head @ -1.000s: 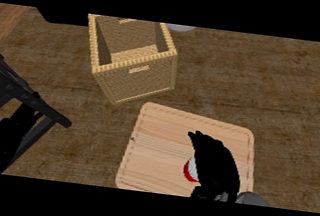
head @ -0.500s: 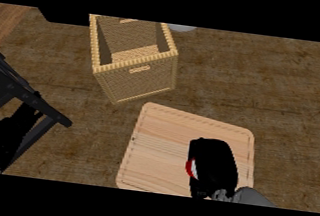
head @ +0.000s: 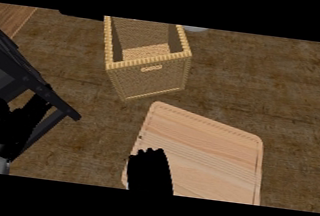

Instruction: Pick the can from the cutting board and place it in the basket

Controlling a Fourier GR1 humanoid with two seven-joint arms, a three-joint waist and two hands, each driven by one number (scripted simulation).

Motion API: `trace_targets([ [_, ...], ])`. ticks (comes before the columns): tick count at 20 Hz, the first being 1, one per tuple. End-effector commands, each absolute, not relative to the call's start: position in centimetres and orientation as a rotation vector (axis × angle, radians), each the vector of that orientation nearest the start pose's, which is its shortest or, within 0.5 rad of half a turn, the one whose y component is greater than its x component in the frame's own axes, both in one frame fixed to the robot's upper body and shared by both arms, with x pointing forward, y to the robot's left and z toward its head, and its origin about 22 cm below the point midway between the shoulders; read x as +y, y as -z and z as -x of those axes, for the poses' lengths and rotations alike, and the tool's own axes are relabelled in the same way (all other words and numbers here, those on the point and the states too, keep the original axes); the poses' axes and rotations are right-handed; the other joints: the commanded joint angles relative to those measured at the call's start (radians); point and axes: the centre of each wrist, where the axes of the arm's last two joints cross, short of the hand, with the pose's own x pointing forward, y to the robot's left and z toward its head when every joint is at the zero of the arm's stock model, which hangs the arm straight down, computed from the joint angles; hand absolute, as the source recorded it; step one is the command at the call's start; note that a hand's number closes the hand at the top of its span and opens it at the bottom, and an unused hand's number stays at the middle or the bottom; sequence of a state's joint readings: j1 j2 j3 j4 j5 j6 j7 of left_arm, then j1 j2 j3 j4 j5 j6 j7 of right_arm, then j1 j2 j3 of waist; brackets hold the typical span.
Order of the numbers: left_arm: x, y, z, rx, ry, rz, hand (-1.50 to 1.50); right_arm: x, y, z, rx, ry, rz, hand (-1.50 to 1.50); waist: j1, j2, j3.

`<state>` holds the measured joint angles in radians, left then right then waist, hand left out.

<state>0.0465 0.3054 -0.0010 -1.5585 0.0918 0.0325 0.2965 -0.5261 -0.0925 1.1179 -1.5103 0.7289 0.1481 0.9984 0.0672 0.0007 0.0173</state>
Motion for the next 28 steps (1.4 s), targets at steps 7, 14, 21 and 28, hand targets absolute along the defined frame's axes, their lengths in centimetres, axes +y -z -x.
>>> trace_targets([
  [7, 28.3, 2.3, -22.3, -1.073, 0.097, -0.126, 0.0, 2.4, -8.6, -17.4, -1.517, -1.137, 0.498, 1.5, 0.017, 0.019, -0.013],
  [14, 28.8, 2.1, -21.9, -1.042, 0.12, -0.117, 0.0, 2.7, -14.5, -18.3, -1.813, -0.74, 0.402, 1.5, 0.017, -0.003, -0.019],
  [21, 29.2, 3.0, -21.3, -1.023, 0.087, -0.133, 0.0, 3.4, -20.7, -20.6, -1.82, -0.585, 0.471, 1.5, -0.013, -0.012, -0.023],
  [28, 28.8, 3.4, -21.1, -1.011, 0.095, -0.145, 0.0, 4.9, -25.7, -24.2, -1.809, -0.477, 0.556, 1.5, -0.015, -0.003, -0.023],
])
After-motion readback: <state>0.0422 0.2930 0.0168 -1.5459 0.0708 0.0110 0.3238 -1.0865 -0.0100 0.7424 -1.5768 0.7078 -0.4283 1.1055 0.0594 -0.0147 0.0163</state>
